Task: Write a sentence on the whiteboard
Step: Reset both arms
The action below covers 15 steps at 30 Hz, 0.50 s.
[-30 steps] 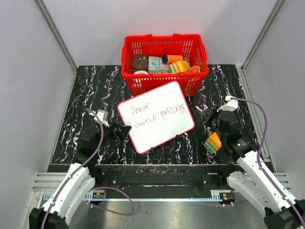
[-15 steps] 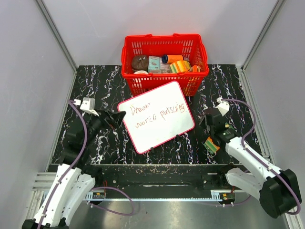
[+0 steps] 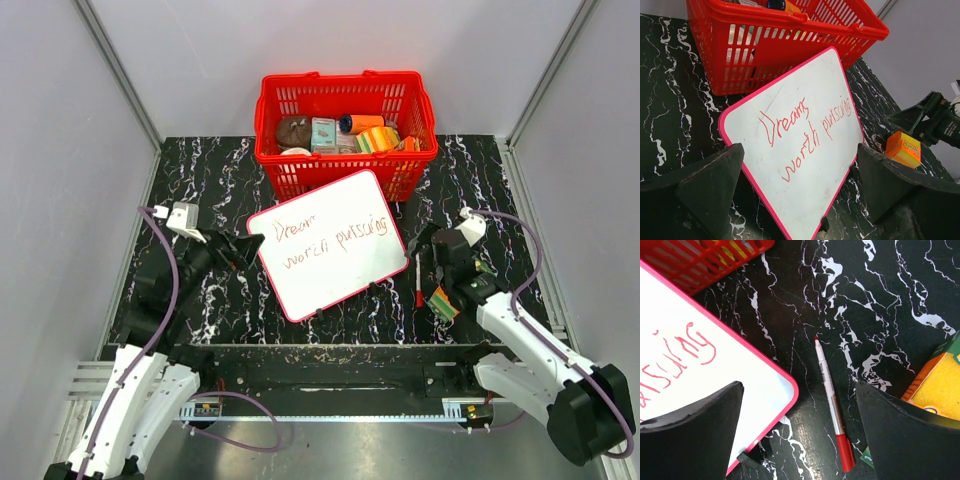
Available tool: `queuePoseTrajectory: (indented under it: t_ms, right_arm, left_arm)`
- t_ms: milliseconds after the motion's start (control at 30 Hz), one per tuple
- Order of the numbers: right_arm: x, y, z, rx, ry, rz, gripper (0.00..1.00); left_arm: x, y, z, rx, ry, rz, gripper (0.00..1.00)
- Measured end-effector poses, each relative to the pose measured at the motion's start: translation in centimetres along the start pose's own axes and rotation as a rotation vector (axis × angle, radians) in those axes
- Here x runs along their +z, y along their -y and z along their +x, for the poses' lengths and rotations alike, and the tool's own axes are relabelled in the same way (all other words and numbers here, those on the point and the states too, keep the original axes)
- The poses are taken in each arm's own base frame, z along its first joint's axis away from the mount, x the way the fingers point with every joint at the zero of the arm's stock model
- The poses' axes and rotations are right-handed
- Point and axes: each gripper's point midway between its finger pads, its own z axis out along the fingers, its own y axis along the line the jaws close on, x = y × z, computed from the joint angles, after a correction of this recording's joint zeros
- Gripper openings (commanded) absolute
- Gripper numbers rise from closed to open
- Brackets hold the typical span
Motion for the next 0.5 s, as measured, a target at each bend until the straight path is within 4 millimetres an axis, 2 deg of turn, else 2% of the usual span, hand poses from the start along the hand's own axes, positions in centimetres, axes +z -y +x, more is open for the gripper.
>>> queuePoseTrajectory:
  t_ms: [200, 500]
  right_arm:
    - [-0.8, -1.0, -1.9, -0.005, 0.036, -0.029, 0.99]
    - [-2.8, -2.1, -5.5, 0.001, 0.138, -0.083, 1.00]
  left_arm:
    - [0.1, -0.8, 0.6, -0.009, -0.024, -0.042, 0.99]
    - [0.7, -4.9, 2.0, -0.025, -0.083, -0.253, 0.99]
